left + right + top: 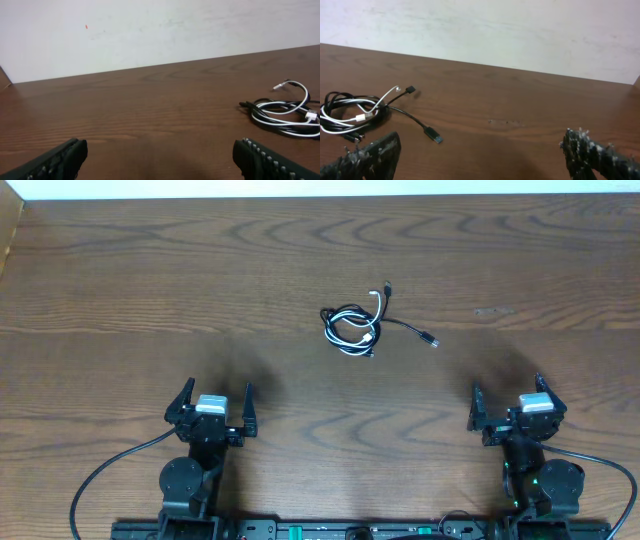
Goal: Untangle cables
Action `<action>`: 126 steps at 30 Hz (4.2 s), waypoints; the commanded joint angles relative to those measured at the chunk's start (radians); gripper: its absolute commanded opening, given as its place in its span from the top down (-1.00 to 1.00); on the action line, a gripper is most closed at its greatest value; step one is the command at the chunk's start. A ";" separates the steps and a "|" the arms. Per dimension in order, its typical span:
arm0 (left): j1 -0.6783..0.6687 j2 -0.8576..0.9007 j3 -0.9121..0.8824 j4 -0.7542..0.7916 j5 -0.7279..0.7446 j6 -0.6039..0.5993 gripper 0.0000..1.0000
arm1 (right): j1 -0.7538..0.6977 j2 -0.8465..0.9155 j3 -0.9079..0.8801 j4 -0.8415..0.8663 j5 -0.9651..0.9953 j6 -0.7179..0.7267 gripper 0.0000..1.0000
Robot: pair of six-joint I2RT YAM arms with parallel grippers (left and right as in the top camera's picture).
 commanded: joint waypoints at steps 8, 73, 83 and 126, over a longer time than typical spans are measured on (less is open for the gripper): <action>0.004 -0.010 -0.009 -0.045 -0.006 0.014 -0.95 | 0.010 -0.005 -0.002 -0.005 0.008 0.011 -0.99; 0.004 0.006 0.022 -0.049 0.185 -0.090 -0.96 | 0.010 0.003 -0.002 -0.005 -0.001 0.170 -0.99; 0.003 0.351 0.318 -0.064 0.342 -0.145 -0.96 | 0.010 0.093 0.063 -0.042 -0.082 0.210 -0.99; -0.374 1.547 1.196 -0.446 0.063 -0.995 -0.19 | 0.010 1.071 1.089 -0.705 -0.195 0.349 -0.91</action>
